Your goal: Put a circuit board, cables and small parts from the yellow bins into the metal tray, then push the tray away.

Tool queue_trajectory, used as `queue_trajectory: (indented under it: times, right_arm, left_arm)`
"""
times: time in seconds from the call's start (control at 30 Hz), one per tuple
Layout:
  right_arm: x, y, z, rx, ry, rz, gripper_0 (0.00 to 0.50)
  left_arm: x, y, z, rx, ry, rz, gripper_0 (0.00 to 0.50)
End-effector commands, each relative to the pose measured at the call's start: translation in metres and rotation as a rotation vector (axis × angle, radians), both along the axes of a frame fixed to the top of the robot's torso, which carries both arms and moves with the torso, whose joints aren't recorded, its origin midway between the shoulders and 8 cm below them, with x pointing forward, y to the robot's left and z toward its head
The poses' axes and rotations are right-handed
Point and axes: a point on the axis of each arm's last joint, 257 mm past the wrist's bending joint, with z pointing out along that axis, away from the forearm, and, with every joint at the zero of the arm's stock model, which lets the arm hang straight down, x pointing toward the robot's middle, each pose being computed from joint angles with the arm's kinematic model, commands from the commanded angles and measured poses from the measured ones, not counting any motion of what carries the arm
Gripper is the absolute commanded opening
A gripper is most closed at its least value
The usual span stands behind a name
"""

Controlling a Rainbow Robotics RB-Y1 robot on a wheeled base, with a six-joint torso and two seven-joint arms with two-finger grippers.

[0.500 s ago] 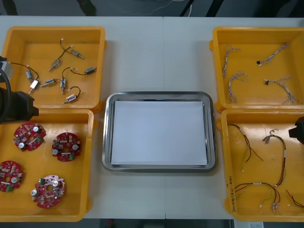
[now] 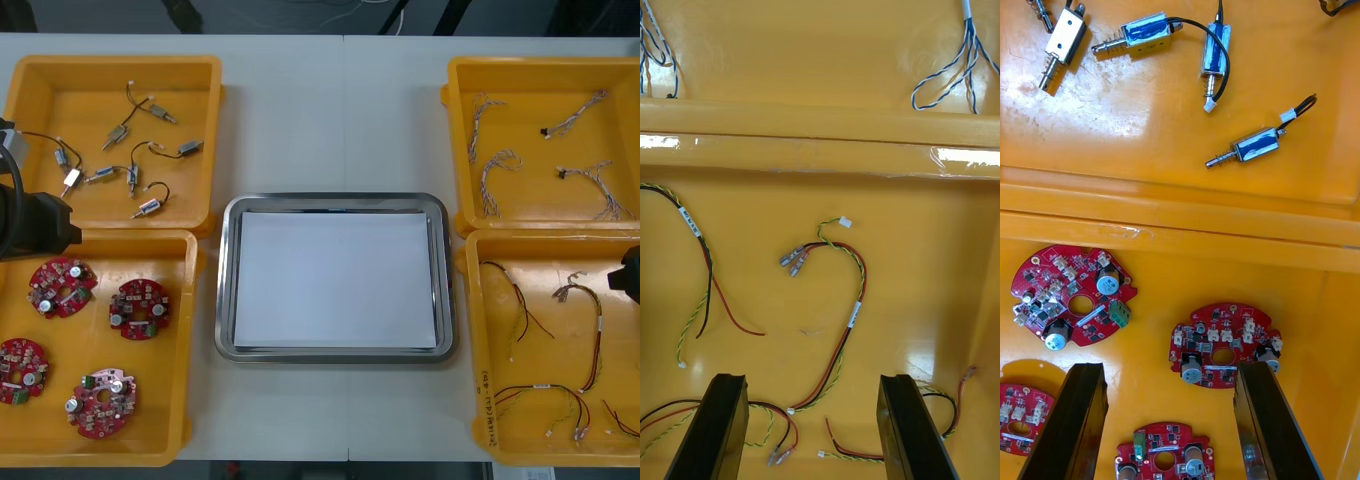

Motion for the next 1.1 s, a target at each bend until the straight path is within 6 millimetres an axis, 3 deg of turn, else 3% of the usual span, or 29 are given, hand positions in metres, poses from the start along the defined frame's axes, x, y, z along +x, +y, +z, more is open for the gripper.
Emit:
queue_trajectory:
  times: [0.03,1.1]
  right_arm:
    - [-0.0026,0.005,0.0012,0.016,-0.009,-0.028,0.5]
    - [-0.0026,0.005,0.0012,0.016,-0.009,-0.028,0.5]
  left_arm:
    - [-0.0016,0.0137,0.0074,0.061,-0.003,-0.001,0.5]
    - [-0.0016,0.0137,0.0074,0.061,-0.003,-0.001,0.5]
